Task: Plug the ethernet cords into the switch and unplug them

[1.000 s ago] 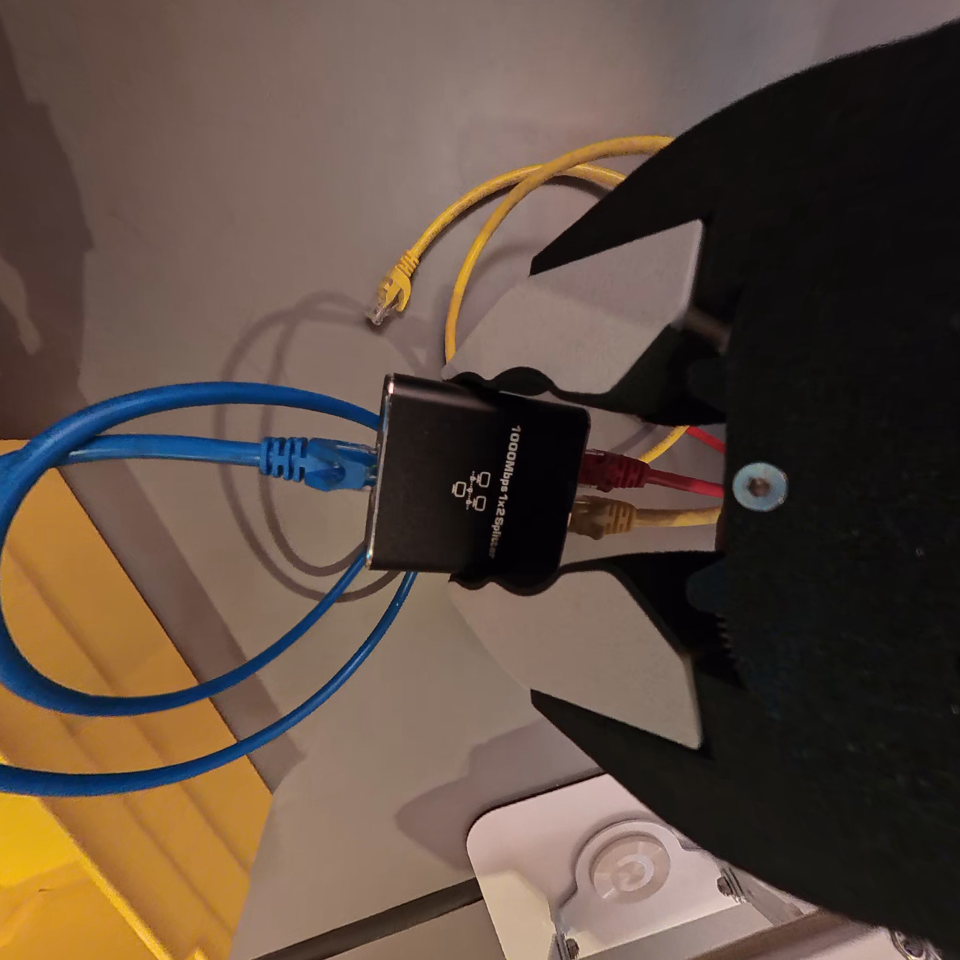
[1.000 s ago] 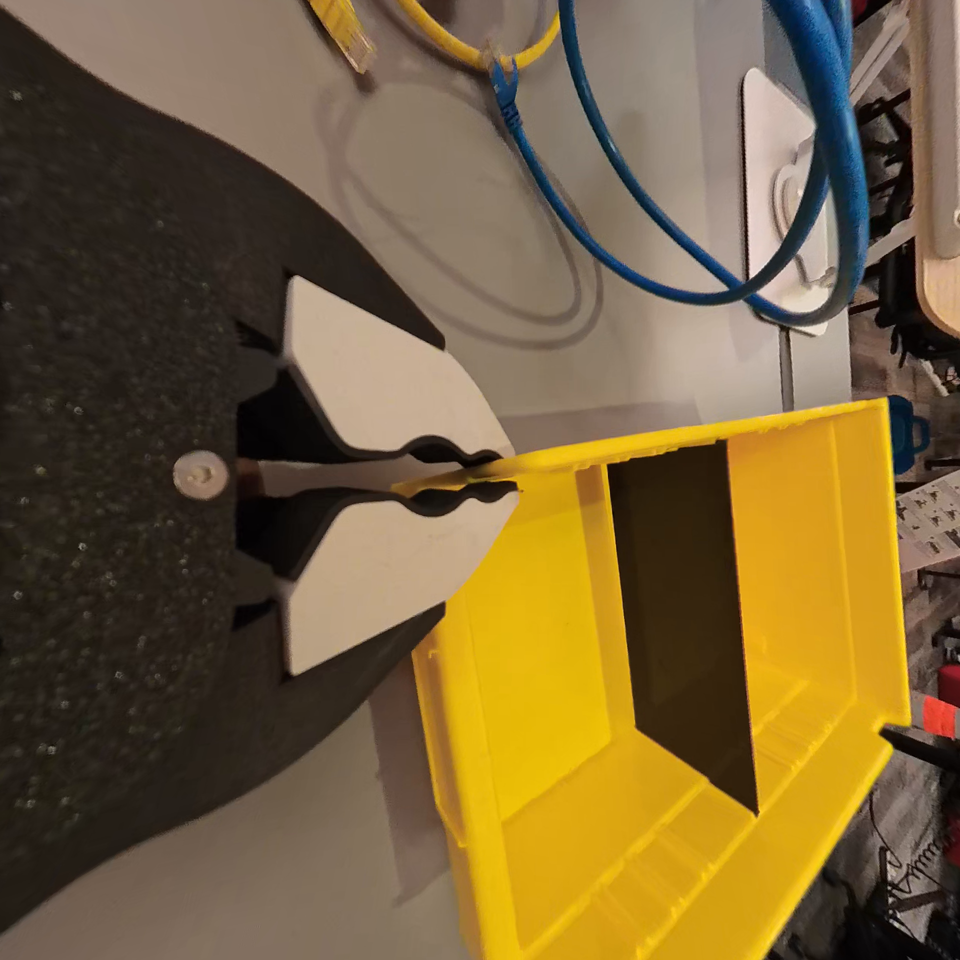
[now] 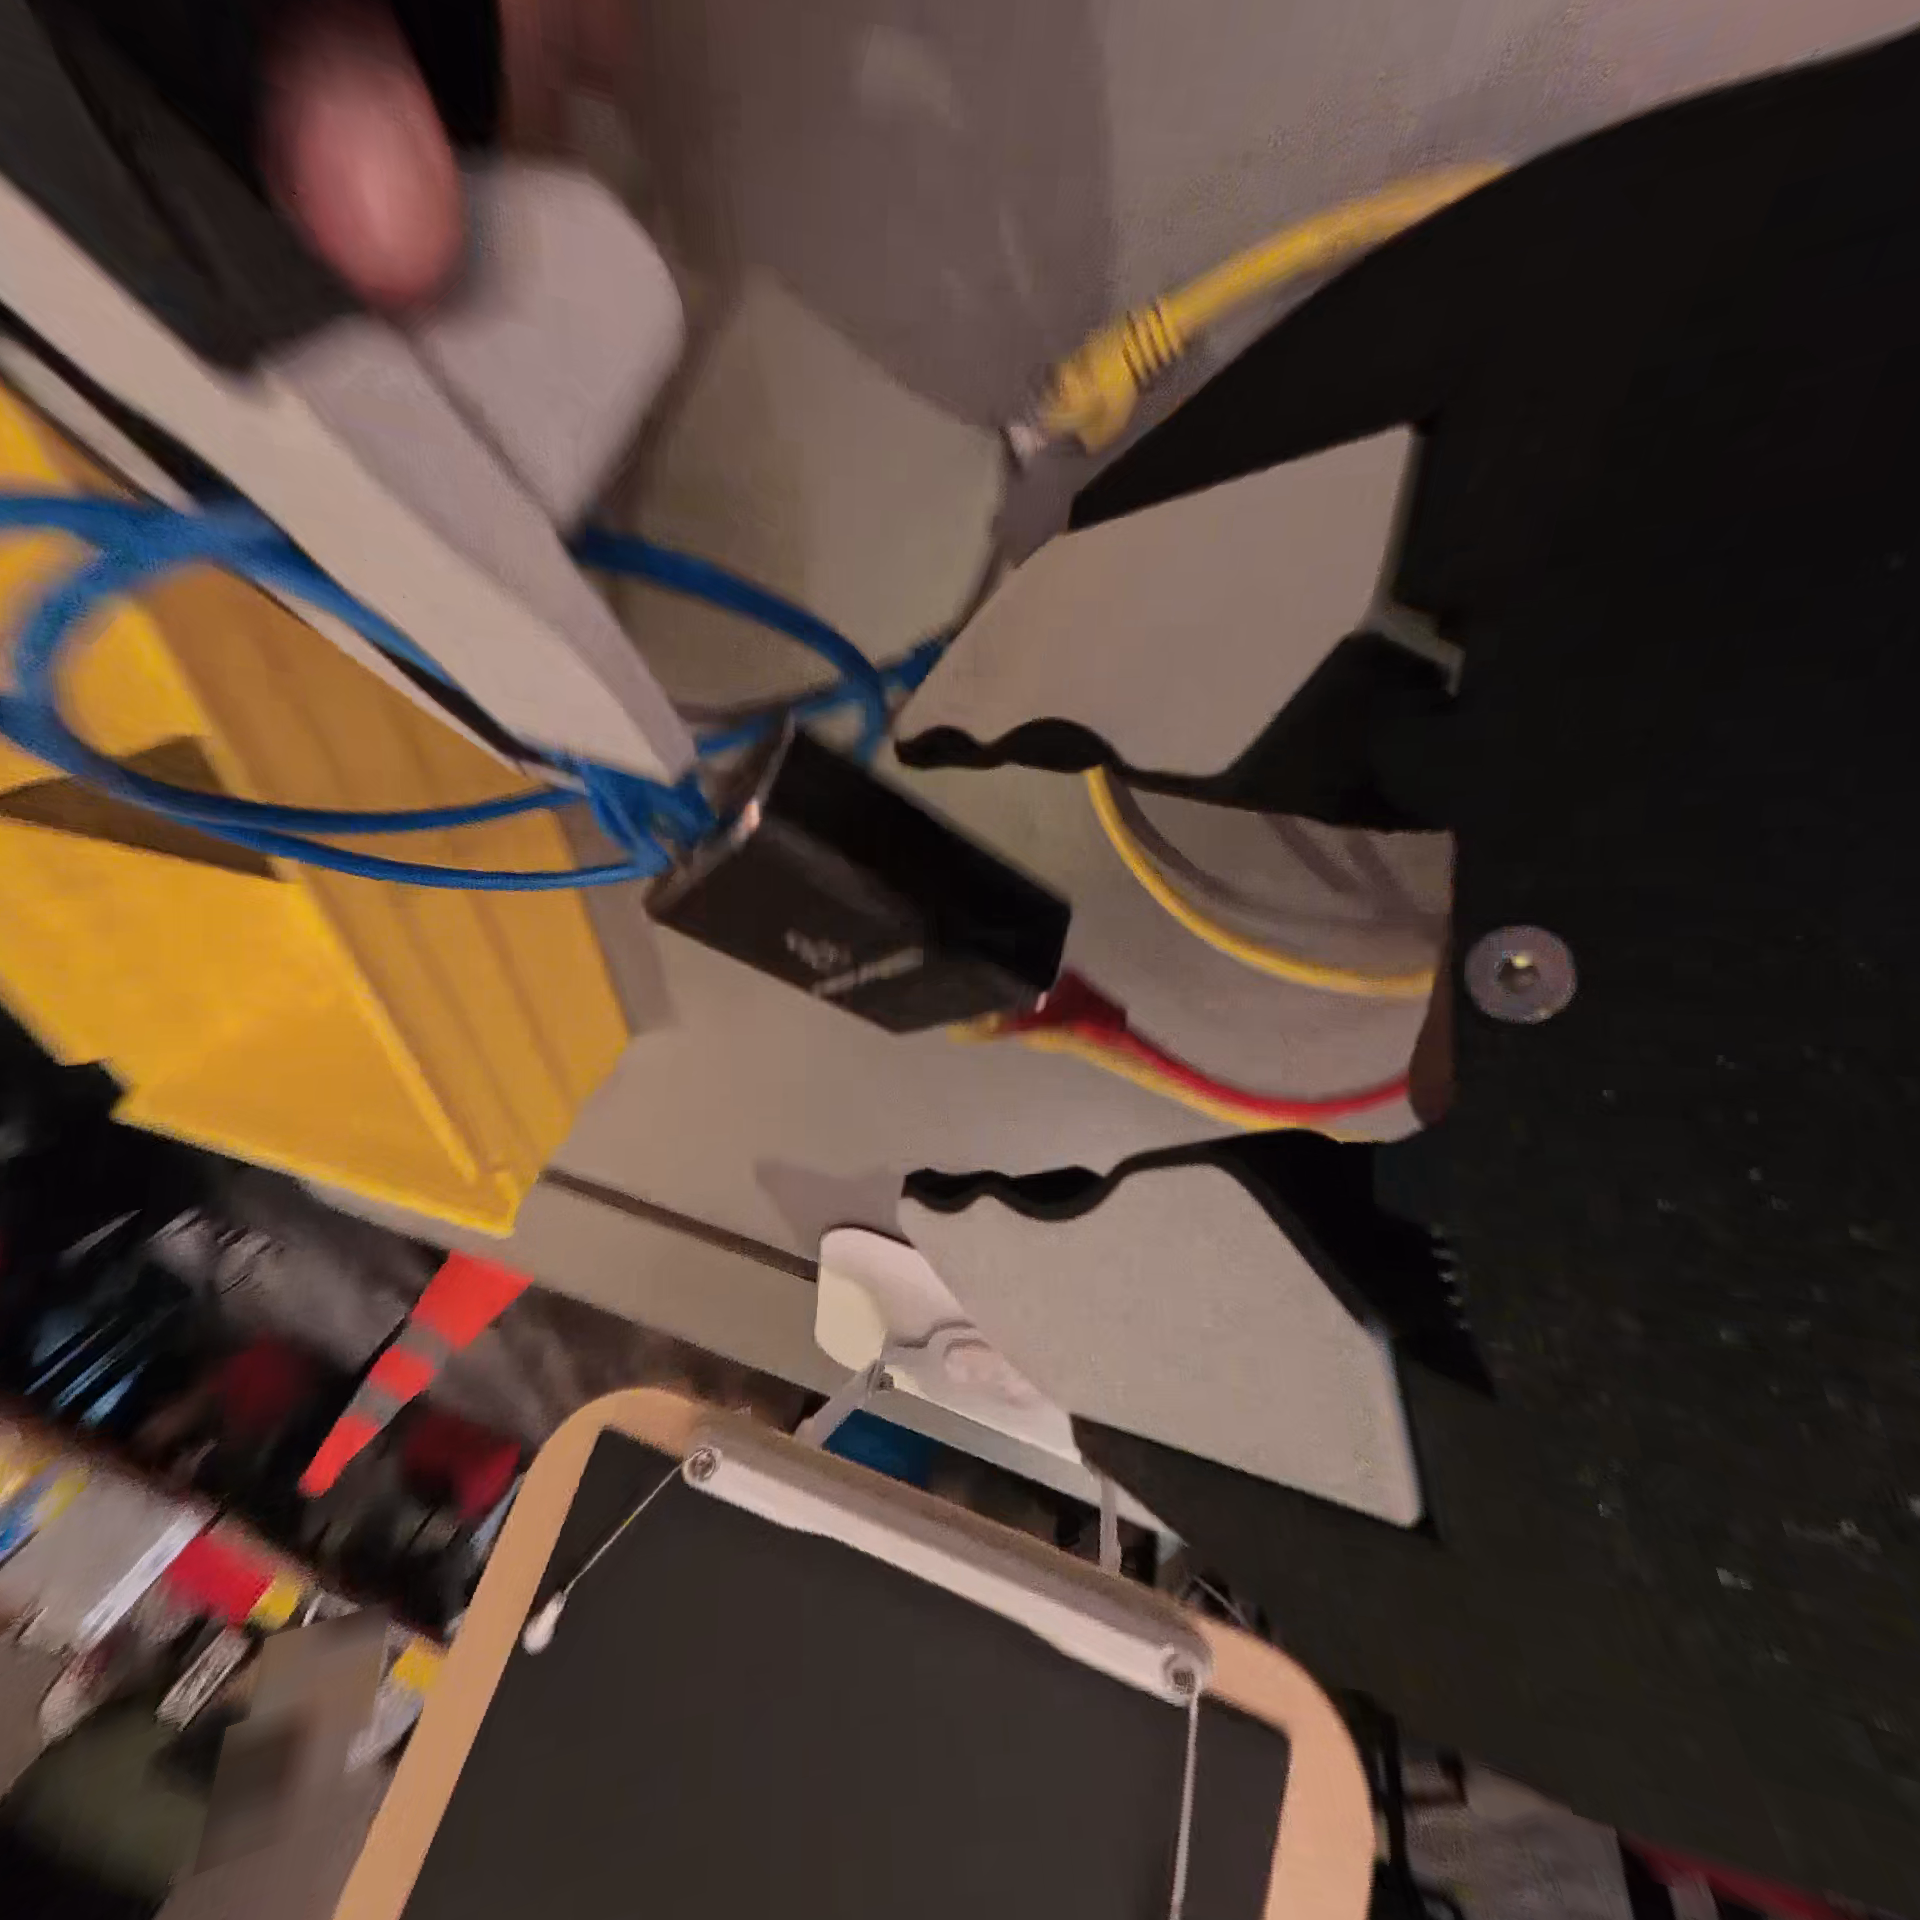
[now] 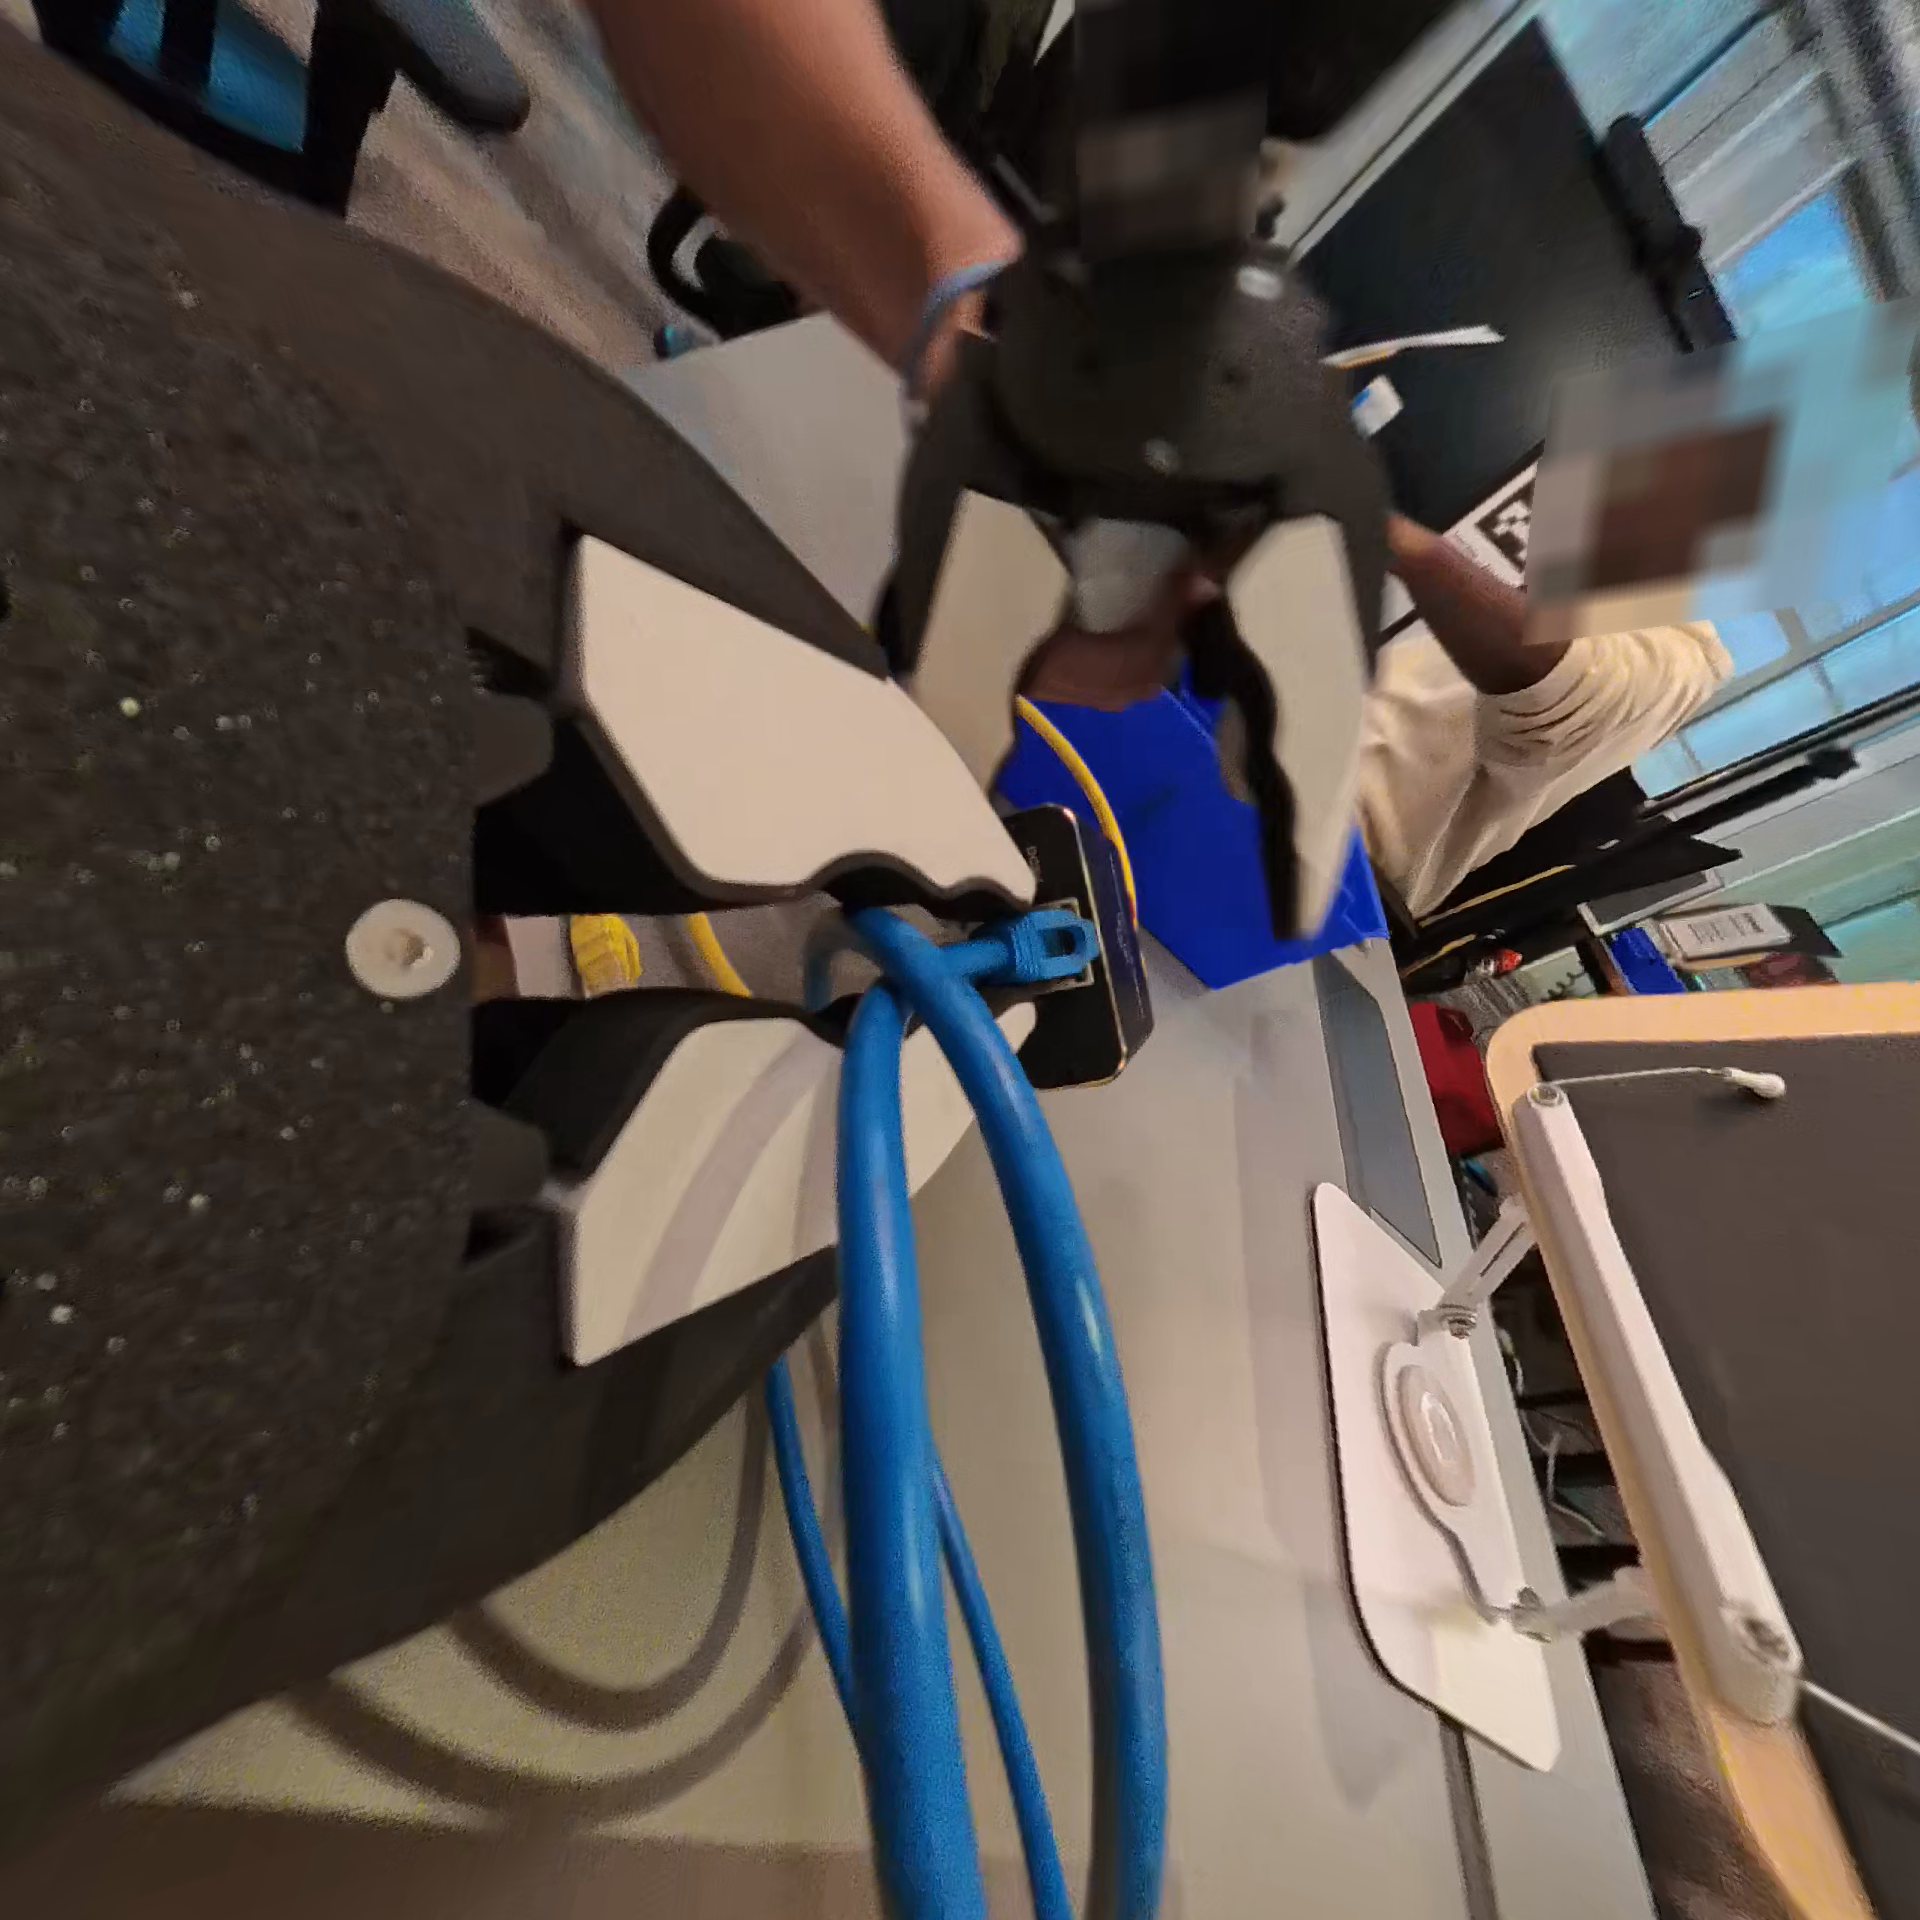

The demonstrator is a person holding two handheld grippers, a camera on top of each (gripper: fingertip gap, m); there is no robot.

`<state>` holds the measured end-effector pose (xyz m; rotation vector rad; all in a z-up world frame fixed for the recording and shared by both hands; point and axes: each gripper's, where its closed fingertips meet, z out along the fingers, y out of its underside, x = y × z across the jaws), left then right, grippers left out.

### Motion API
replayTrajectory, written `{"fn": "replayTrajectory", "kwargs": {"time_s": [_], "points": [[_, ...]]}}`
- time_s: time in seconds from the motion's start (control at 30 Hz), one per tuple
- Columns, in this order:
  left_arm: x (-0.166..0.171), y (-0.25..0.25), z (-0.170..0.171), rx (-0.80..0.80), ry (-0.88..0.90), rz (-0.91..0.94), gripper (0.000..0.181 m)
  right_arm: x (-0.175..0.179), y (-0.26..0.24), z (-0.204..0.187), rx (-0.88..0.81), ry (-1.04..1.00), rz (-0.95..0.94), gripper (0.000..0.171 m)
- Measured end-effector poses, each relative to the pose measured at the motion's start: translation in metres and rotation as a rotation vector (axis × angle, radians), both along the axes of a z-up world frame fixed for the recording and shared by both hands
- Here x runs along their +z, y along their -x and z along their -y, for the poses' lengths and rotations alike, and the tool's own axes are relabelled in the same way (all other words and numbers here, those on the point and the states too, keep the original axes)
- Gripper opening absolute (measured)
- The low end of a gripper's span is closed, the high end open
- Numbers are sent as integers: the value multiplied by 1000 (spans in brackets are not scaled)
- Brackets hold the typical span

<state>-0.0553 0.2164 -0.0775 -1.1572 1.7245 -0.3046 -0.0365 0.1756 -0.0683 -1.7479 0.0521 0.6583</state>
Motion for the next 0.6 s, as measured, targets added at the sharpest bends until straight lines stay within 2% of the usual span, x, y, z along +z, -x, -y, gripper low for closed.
{"fn": "replayTrajectory", "kwargs": {"time_s": [0.07,0.2,0.37,0.43,0.5,0.6], "points": [[0,8,20,34,11,127,72,-2,-2,1,-10,22,-31,11],[-4,21,25,141,-154,232,50,-6,5,5,24,64,-93,11],[-7,12,26,124,-311,187,39,-11,22,10,53,90,-120,11],[-10,8,24,111,-339,157,38,-14,26,11,52,95,-81,11],[-15,4,26,77,-355,132,27,-13,27,12,41,83,-42,11],[-16,-2,24,56,-450,118,25,-15,23,11,18,79,16,11]]}}
